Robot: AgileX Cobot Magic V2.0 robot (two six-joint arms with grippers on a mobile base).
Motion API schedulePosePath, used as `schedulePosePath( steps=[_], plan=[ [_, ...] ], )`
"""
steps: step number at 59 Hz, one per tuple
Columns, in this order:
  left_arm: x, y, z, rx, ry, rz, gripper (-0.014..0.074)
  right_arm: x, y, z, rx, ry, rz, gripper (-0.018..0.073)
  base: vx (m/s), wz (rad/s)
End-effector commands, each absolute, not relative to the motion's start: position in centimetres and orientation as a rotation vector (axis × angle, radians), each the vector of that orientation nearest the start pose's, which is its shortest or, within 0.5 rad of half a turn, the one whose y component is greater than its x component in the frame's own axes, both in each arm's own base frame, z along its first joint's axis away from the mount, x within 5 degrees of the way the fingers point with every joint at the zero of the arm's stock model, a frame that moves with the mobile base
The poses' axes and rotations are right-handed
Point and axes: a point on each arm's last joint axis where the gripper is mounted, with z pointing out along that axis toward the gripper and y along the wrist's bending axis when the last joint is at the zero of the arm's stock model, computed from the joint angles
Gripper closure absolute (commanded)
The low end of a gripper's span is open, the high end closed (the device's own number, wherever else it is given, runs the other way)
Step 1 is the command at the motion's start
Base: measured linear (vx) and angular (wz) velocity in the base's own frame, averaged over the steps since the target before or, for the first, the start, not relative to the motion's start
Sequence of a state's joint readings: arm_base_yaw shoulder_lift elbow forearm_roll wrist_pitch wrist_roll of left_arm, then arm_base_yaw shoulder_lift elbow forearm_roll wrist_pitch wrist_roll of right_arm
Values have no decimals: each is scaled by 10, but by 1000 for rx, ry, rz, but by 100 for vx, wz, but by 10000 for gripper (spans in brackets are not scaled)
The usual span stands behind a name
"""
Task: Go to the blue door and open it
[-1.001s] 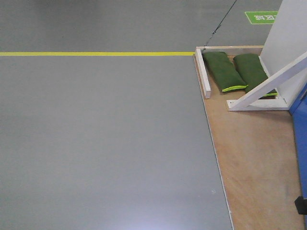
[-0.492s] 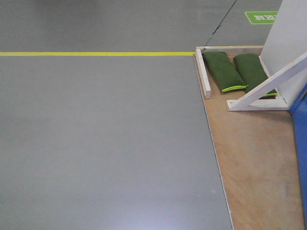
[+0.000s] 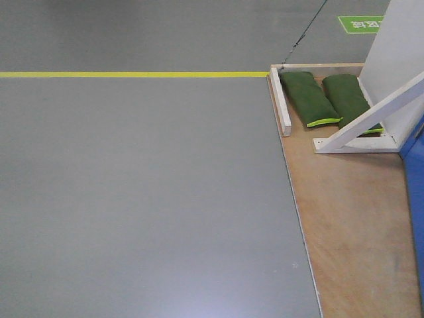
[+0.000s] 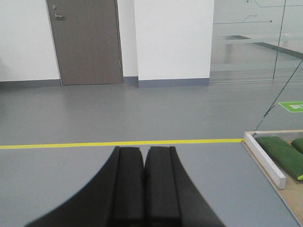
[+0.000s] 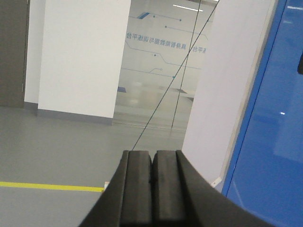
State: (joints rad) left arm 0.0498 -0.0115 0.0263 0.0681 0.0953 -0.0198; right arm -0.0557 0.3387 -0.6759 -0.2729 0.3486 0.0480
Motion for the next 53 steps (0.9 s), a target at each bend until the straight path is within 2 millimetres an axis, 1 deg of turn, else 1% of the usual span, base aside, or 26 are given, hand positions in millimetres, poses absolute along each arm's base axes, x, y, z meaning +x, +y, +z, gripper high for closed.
schedulePosePath(
  steps=[1, 7, 16, 20, 25, 32, 36, 39, 44, 51, 52, 53],
  plan=[
    [54, 3, 214, -8, 1470, 74, 524, 60, -11, 415, -55, 1384, -302, 561, 0, 0],
    [54, 3, 214, -8, 1470, 74, 524, 69, -11, 422, -57, 1394, -300, 561, 0, 0],
    [54, 3, 214, -8, 1470, 74, 524, 82, -16, 419, -30, 1447, -333, 561, 0, 0],
    [54, 3, 214, -8, 1470, 74, 524, 90, -23, 416, 16, 1486, -384, 561, 0, 0],
    [54, 3, 214, -8, 1470, 74, 524, 96, -36, 416, 104, 1513, -475, 561, 0, 0],
    [54, 3, 214, -8, 1470, 74, 524, 97, -56, 422, 262, 1501, -574, 561, 0, 0],
    [54, 3, 214, -8, 1470, 74, 524, 96, -65, 429, 361, 1431, -587, 561, 0, 0],
    [54, 3, 214, -8, 1470, 74, 524, 94, -74, 435, 441, 1347, -583, 561, 0, 0],
    [54, 3, 214, -8, 1470, 74, 524, 88, -90, 444, 565, 1167, -594, 561, 0, 0],
    [54, 3, 214, -8, 1470, 74, 524, 73, -116, 453, 725, 913, -644, 561, 0, 0],
    [54, 3, 214, -8, 1470, 74, 524, 68, -124, 454, 766, 839, -658, 561, 0, 0],
    [54, 3, 214, -8, 1470, 74, 524, 65, -127, 456, 779, 800, -666, 561, 0, 0]
  ],
)
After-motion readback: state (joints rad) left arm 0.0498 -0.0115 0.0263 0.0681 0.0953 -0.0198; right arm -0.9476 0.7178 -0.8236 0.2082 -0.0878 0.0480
